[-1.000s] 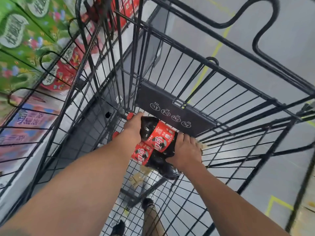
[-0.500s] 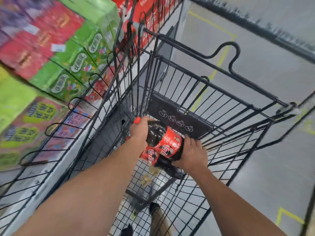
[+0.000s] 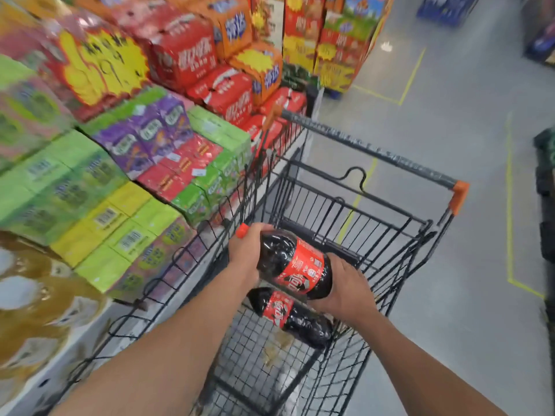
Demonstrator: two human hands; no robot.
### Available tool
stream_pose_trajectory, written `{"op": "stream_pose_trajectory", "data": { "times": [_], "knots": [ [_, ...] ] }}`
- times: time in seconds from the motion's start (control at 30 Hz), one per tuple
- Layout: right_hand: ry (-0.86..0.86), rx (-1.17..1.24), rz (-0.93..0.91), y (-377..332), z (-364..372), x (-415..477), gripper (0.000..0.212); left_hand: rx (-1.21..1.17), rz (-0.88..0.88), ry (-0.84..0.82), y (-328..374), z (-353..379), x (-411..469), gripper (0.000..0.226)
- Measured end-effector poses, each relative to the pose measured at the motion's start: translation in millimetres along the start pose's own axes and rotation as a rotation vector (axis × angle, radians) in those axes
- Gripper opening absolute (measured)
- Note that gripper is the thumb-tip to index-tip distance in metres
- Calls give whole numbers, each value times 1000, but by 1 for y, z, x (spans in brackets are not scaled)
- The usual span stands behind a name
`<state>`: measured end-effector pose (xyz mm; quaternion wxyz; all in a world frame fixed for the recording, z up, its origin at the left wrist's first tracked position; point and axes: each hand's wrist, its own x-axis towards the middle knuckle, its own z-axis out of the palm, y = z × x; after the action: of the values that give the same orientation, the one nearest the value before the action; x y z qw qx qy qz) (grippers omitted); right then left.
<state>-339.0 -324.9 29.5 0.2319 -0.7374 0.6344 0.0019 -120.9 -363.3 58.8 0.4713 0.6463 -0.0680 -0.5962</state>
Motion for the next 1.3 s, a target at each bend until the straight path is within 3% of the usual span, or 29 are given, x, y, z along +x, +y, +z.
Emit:
{"op": "stream_pose_trajectory", "data": {
  "times": [0.23,0.43,0.77,0.83,0.9,1.07,1.3],
  "knots": [
    [224,-58,-184,-75,-84,-64,106,-16,146,-123,80,-46,-94,32],
    [327,-67,-299,-129,-122,-104,109,-103,322,-93,124,-85,-172,22],
    [406,-34,-607,-172,-144,-149,105,-229,500,60,119,-140,-275,13],
    [422,-44,-673,-175,-146,-161,106,-259,525,98,107,-154,-293,25],
    [372,-21,-720,-177,-147,-170,108,-288,575,162,94,-166,-313,31],
    [230,62,-892,-202,-139,-193,109,-431,702,321,66,-191,-367,21],
    [71,108,-1087,-246,-104,-235,99,-609,741,495,20,-243,-427,37]
  ]
}}
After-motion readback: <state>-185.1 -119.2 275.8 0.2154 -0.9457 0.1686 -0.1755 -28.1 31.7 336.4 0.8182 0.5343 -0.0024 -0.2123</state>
